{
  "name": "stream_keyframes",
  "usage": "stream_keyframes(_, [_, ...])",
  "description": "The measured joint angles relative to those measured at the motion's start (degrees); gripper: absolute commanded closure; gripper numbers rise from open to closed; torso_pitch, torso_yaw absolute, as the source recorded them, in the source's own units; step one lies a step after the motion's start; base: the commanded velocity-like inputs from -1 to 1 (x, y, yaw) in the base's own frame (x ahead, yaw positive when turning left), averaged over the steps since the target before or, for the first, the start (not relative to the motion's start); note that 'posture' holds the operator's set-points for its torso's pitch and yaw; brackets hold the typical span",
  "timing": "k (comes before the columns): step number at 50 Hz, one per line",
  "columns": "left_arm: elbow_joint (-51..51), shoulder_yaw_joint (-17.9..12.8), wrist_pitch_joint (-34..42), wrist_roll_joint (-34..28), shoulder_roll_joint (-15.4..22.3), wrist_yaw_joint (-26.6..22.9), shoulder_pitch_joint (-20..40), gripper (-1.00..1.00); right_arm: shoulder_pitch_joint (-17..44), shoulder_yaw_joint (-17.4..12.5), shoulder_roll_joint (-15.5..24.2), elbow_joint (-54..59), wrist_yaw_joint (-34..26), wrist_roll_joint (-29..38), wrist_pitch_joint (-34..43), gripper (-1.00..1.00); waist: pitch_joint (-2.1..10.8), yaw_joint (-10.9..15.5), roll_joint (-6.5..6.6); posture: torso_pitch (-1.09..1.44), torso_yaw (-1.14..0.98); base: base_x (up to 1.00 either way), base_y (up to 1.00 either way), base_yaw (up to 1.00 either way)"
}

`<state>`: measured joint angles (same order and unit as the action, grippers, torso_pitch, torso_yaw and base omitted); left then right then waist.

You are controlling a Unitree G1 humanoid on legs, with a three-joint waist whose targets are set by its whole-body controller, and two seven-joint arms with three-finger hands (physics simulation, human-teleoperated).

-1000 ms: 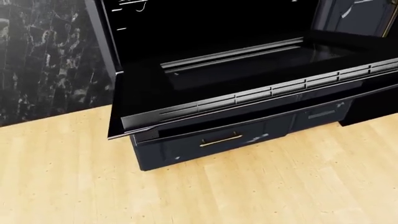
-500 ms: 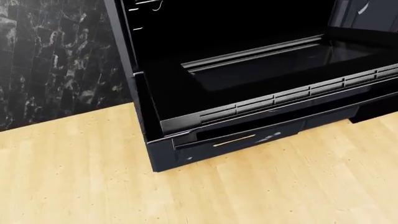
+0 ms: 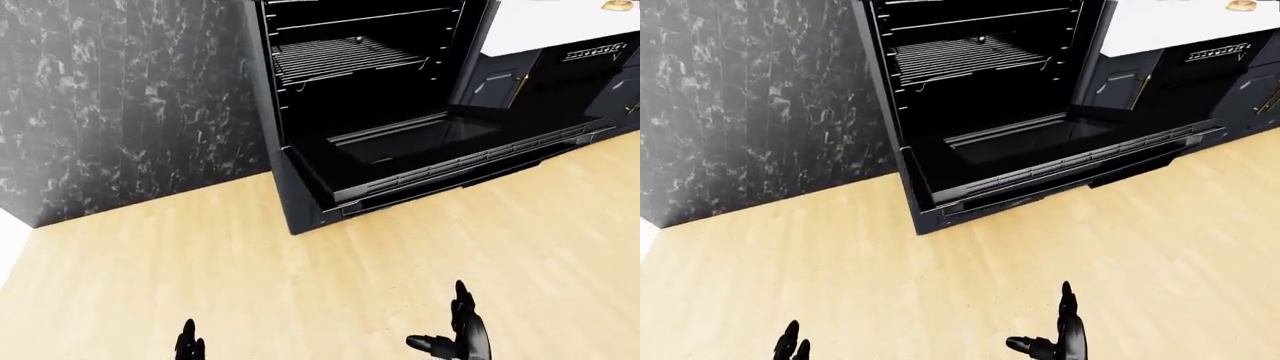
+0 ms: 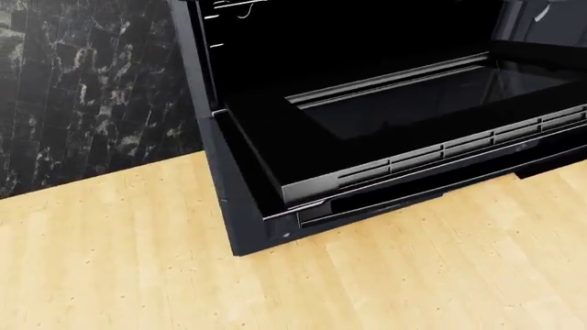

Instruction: Close the oven door.

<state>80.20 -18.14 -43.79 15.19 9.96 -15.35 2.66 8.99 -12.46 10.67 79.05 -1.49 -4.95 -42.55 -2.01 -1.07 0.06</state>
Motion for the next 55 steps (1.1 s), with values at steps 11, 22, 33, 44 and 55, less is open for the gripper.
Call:
stream_keyframes(11, [-0.09, -0.37, -0.32, 0.70, 0.87, 0.59, -0.14, -1.00, -0.17, 0.98, -1.23, 0.59, -0.41, 1.40, -0.06, -1.00, -0.58, 0.65, 3.03, 0.00, 0.00, 0.00, 0.13, 0.00])
stream_keyframes(22, [0.07, -0.18, 0.04, 0.47, 0.65, 0.38, -0.16, -1.00, 0.05, 1.12, -1.20, 0.07, 0.61, 1.85, -1.04, -1.00, -1.34, 1.84, -1.30, 0.00, 0.00, 0.00, 0.00, 0.00])
stream_keyframes(33, [0.13, -0.21, 0.31, 0.15, 0.24, -0.19, 0.08, -1.00, -0.14, 0.72, -0.35, 0.30, 0.87, 1.63, -0.82, -1.00, 0.41, 1.31, -0.96, 0.00, 0.00, 0.00, 0.00, 0.00])
stream_keyframes(44, [0.18, -0.11, 0.18, 0.31, 0.11, 0.15, 0.01, -1.00, 0.28, 0.77, -0.34, 0.25, 0.78, 1.97, -0.63, -1.00, 0.88, 0.85, -0.47, 0.00, 0.00, 0.02, 0.00, 0.00])
stream_keyframes(55, [0.02, -0.29, 0.02, 0.81, 0.79, 0.51, -0.29, -1.00, 0.37, 1.12, -0.97, 0.15, 0.49, 2.43, -0.65, -1.00, -0.08, 1.43, -0.76, 0.00, 0.00, 0.10, 0.03, 0.00])
